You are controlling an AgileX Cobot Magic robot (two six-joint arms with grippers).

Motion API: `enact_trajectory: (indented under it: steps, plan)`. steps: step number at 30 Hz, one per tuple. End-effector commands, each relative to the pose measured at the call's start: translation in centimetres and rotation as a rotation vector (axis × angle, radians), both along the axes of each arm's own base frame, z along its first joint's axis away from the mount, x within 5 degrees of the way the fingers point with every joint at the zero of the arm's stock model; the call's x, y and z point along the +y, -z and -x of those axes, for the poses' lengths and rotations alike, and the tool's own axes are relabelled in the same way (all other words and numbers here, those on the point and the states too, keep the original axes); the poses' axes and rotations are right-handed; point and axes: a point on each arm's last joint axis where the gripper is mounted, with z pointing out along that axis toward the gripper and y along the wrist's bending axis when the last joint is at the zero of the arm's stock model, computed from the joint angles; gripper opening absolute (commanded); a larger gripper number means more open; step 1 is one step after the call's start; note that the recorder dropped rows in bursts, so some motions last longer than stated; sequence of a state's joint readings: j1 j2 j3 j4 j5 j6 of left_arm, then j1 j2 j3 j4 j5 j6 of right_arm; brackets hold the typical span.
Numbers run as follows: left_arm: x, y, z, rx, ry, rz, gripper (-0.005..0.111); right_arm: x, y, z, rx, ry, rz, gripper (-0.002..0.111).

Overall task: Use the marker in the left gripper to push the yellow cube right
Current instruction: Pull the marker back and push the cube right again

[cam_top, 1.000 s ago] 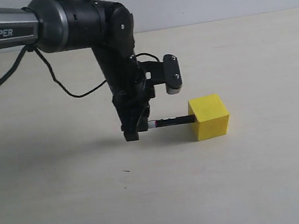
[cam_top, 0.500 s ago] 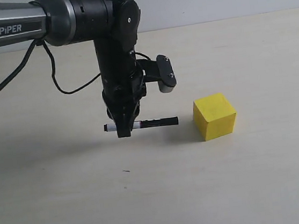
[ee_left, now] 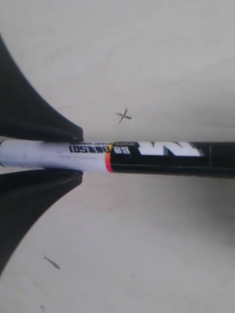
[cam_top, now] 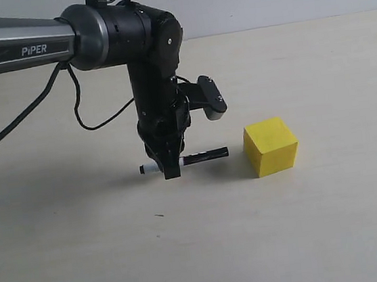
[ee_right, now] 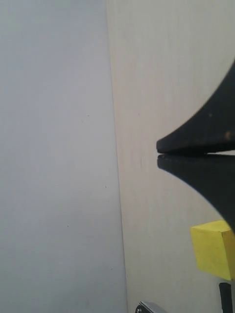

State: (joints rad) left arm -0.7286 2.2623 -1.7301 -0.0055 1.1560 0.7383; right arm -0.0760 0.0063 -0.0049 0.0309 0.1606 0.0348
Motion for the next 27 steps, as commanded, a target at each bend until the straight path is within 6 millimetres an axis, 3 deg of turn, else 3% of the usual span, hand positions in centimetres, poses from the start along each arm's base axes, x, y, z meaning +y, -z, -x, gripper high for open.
enact_trajectory:
  steps: [1,9,11,20,27]
  plan:
    - [-0.4,-0.8,-0.2,-0.037,0.011,0.043,0.0,0.0,0.1,0.0,-0.008,0.005,0.01,0.0]
    - [-3.9,-1.2,0.7,-0.155,0.116,0.158,0.0,0.0,0.1,0.0,-0.009,0.005,0.008,0.0]
    - [-4.0,-1.4,0.5,-0.166,0.12,0.158,0.0,0.0,0.1,0.0,-0.009,0.005,0.008,0.0]
    - [-0.5,-2.0,-1.4,-0.071,0.089,0.054,0.0,0.0,0.1,0.0,-0.009,0.005,0.008,0.0]
    - [-1.2,-2.0,-1.2,-0.084,0.18,0.103,0.0,0.0,0.1,0.0,-0.009,0.005,0.008,0.0]
